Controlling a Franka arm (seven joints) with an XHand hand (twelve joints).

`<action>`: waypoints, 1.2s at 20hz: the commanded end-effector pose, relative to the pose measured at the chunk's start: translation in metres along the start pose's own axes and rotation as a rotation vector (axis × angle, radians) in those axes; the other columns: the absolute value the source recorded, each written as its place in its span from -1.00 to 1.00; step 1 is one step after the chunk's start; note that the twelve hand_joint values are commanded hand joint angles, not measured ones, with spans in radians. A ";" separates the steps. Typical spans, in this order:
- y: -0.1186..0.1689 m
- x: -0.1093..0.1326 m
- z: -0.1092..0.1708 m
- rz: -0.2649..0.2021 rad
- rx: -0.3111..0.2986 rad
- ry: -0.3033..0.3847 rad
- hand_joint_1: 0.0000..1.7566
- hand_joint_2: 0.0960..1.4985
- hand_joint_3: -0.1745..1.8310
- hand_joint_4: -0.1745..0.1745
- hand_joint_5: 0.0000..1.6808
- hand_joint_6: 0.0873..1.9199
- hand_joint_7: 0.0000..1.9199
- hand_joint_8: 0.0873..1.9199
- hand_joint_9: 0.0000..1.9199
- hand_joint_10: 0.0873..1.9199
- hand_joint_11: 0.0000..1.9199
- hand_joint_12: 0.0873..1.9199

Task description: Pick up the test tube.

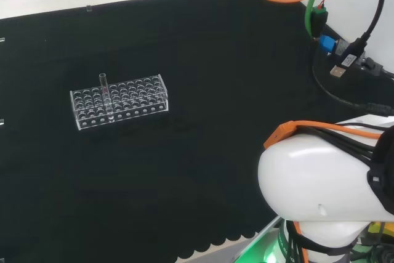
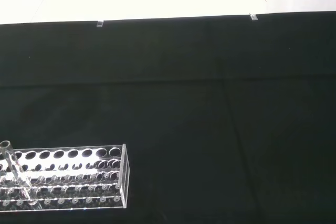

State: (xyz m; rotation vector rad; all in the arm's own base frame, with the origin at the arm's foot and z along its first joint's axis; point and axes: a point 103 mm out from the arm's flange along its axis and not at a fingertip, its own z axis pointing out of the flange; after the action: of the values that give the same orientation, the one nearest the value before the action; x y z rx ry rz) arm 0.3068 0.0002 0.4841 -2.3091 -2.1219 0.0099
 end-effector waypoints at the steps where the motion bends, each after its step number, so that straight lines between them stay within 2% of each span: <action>1: 0.000 0.000 0.000 -0.002 -0.008 -0.004 -0.14 -0.13 -0.21 -0.35 -0.75 -0.68 -0.70 -0.19 -0.68 -0.12 -0.88 0.51; 3: 0.000 -0.005 -0.002 -0.005 -0.010 0.006 -0.14 -0.11 -0.24 -0.34 -0.72 -0.77 -0.72 -0.15 -0.70 -0.07 -0.92 0.58; 5: 0.005 0.000 0.000 -0.005 -0.006 -0.007 -0.14 -0.10 -0.25 -0.34 -0.71 -0.81 -0.73 -0.14 -0.71 -0.06 -0.94 0.60; 12: 0.009 -0.001 0.000 -0.016 -0.006 0.012 -0.14 -0.10 -0.25 -0.34 -0.70 -0.83 -0.73 -0.14 -0.71 -0.05 -0.94 0.61; 15: 0.017 -0.002 0.002 -0.061 -0.001 0.017 -0.14 -0.09 -0.25 -0.34 -0.69 -0.84 -0.73 -0.14 -0.71 -0.05 -0.94 0.61; 17: 0.021 -0.007 0.001 -0.070 -0.012 0.036 -0.14 -0.09 -0.25 -0.34 -0.69 -0.84 -0.73 -0.14 -0.71 -0.05 -0.94 0.61; 20: 0.026 -0.015 0.000 -0.084 -0.032 0.105 -0.14 -0.09 -0.25 -0.34 -0.69 -0.85 -0.73 -0.14 -0.71 -0.05 -0.94 0.61; 24: 0.042 -0.009 0.004 -0.118 -0.026 0.139 -0.14 -0.10 -0.26 -0.34 -0.69 -0.85 -0.74 -0.14 -0.72 -0.05 -0.94 0.61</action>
State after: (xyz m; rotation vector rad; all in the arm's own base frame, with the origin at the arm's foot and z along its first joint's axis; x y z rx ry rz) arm 0.3284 -0.0146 0.4833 -2.2029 -2.1745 -0.1004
